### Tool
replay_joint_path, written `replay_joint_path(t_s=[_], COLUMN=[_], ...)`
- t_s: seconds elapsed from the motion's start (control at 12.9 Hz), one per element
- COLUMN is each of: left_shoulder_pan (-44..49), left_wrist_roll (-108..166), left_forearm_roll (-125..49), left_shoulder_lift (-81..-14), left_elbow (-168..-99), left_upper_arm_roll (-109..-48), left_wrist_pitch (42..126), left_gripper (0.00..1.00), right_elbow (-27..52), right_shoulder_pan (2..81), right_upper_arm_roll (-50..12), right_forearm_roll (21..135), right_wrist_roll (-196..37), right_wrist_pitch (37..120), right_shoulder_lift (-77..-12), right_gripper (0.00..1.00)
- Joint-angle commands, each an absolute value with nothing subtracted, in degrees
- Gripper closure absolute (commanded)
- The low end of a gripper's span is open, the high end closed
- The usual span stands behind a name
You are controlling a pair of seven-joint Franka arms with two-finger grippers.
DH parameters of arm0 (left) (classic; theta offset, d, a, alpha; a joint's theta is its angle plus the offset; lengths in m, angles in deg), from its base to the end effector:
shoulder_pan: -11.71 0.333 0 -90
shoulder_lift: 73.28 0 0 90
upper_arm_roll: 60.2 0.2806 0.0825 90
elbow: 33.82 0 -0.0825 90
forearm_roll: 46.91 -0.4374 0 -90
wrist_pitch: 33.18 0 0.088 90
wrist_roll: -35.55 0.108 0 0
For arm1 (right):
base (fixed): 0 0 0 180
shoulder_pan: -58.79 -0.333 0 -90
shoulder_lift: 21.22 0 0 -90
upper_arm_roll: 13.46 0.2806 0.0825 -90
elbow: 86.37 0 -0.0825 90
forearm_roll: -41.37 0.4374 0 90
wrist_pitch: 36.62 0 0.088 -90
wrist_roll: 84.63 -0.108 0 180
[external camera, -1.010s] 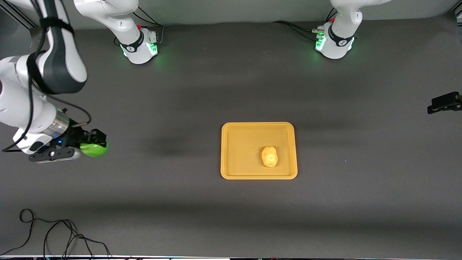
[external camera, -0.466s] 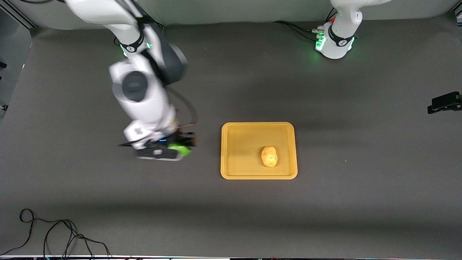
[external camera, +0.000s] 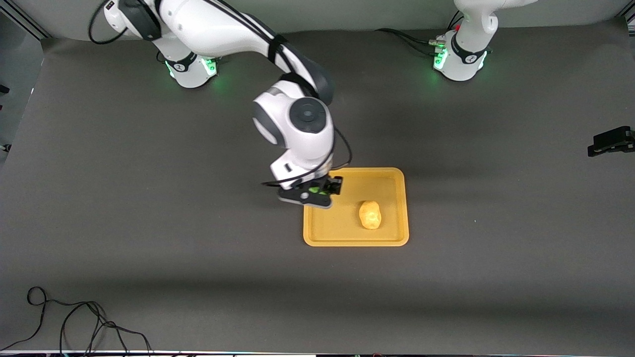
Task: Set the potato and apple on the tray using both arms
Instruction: 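Lift the apple with the right gripper and carry it over the tray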
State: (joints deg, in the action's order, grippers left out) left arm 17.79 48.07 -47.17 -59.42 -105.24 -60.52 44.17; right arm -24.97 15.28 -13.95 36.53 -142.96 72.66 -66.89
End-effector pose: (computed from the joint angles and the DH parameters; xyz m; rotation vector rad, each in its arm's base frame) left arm 0.6453 0.0661 0.5848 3.1100 -0.1825 -0.2140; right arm 0.5826 0.5379 0.3163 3.0915 -0.3699 0.1421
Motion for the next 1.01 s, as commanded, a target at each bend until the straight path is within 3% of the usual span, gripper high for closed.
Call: replay_joint_path(t_s=[0.0,0.31,0.93], left_shoulder_pan=[17.9,17.7,16.5], left_wrist_roll=[48.6,48.2,45.1], left_forearm_roll=[-47.5,-47.5,-47.4], left_shoulder_lift=[-58.9,-59.2,-59.3], left_elbow=[-103.9,-103.7,-102.9], left_upper_arm_roll=[-60.7,-61.0,-61.3], left_wrist_pitch=[43.8,43.7,43.0], left_gripper=[0.01,0.01,0.01], right_elbow=[-30.1,-30.0,-29.8], right_shoulder_pan=[13.4,13.4,14.2], right_upper_arm_roll=[-14.5,-14.5,-15.0], right_forearm_roll=[35.7,35.7,35.6], right_wrist_roll=[-145.6,-145.5,-142.6], right_wrist_pitch=[75.8,84.8,85.3], right_shoulder_lift=[-73.7,-81.3,-82.7], right_gripper=[0.46,0.46,0.46])
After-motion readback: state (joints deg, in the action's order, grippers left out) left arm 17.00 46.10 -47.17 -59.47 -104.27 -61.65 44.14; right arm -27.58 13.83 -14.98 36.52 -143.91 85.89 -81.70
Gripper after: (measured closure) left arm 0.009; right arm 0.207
